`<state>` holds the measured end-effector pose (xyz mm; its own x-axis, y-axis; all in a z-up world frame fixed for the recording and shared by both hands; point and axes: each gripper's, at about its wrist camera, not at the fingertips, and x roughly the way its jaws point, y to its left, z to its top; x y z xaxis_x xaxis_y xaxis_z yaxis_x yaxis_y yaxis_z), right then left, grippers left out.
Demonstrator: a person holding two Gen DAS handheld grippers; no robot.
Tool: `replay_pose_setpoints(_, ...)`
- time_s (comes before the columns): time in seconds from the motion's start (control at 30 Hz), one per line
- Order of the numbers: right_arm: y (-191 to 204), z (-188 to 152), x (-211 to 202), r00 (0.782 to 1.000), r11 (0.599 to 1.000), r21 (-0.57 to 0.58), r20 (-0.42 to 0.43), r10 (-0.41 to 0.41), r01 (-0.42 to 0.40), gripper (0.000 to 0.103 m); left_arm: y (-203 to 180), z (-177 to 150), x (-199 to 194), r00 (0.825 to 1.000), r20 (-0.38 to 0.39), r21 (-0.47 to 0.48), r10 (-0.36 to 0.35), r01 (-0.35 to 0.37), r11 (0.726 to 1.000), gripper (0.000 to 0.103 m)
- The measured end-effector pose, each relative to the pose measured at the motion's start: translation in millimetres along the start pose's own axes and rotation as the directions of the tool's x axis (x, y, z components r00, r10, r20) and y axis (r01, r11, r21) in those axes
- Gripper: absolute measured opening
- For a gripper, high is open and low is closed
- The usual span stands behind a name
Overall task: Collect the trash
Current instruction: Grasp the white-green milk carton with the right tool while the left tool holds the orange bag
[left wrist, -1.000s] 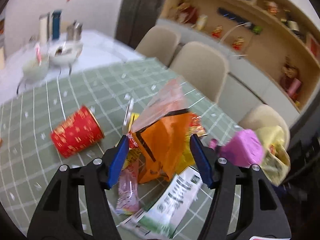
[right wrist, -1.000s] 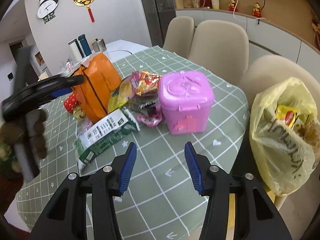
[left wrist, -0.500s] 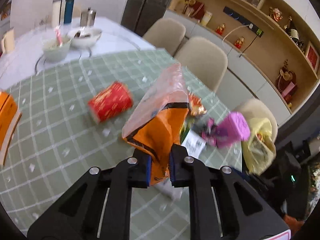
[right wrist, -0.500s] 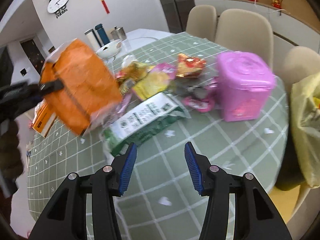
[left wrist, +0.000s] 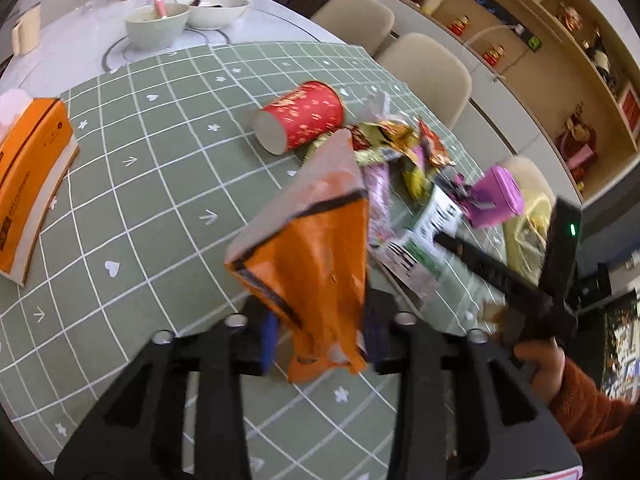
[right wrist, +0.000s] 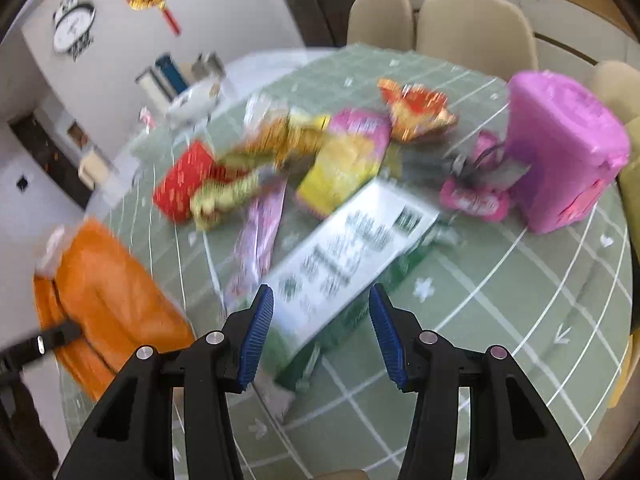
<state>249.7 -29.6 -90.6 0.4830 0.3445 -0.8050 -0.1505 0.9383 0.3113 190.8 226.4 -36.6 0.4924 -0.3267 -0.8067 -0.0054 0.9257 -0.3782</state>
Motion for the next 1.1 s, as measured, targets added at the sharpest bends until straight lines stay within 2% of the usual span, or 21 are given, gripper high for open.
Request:
replay_pose_setpoints(0.1, -5, -11, -7, 1.000, 0.999, -0.049, -0.004, -0.016, 0.016, 0.047, 7, 1, 6, 0.999, 0.033, -0.030, 0.024, -0.023, 0.999, 0.042)
replay_pose_setpoints(0.3, -39, -15, -28, 0.990, 0.988, -0.064, 0.009, -0.142, 0.142, 0.047, 15, 1, 7, 0.992, 0.120, -0.057, 0.030, -0.023, 0.998, 0.048)
replay_pose_setpoints(0.47, -58, -1, -34, 0.998, 0.995, 0.104, 0.057, -0.007, 0.001, 0.049, 22, 2, 12, 0.987, 0.157, -0.088, 0.035, -0.021, 0.996, 0.050)
replay_pose_setpoints(0.57, -53, 7, -19, 0.998, 0.990, 0.138, 0.065, -0.014, 0.005, 0.049, 29, 3, 12, 0.987, 0.149, -0.114, 0.056, -0.039, 0.993, 0.050)
replay_pose_setpoints(0.67, -39, 18, 2, 0.996, 0.996, 0.061, 0.059, -0.070, 0.066, 0.052, 33, 1, 8, 0.988, 0.138, -0.103, 0.069, -0.055, 0.993, 0.052)
replay_pose_setpoints(0.73, -35, 24, 9, 0.997, 0.998, 0.042, 0.059, -0.057, 0.055, 0.057, 35, -2, 6, 0.988, 0.131, -0.101, 0.076, -0.063, 0.993, 0.053)
replay_pose_setpoints(0.8, -32, 32, 13, 0.997, 0.998, 0.014, 0.042, -0.059, 0.059, 0.057, 39, -5, 4, 0.988, 0.126, -0.114, 0.088, -0.074, 0.991, 0.053)
replay_pose_setpoints(0.93, -18, 43, 19, 0.992, 0.990, -0.076, 0.027, -0.120, 0.122, 0.057, 43, -10, 1, 0.988, 0.119, -0.138, 0.098, -0.081, 0.987, 0.053)
replay_pose_setpoints(1.03, -11, 44, 22, 0.991, 0.984, -0.117, 0.022, -0.133, 0.135, 0.057, 41, -11, 1, 0.987, 0.113, -0.142, 0.115, -0.098, 0.985, 0.053)
replay_pose_setpoints(1.1, -12, 39, 18, 0.994, 0.987, -0.123, 0.006, -0.107, 0.107, 0.057, 40, -11, 4, 0.986, 0.107, -0.143, 0.124, -0.108, 0.984, 0.053)
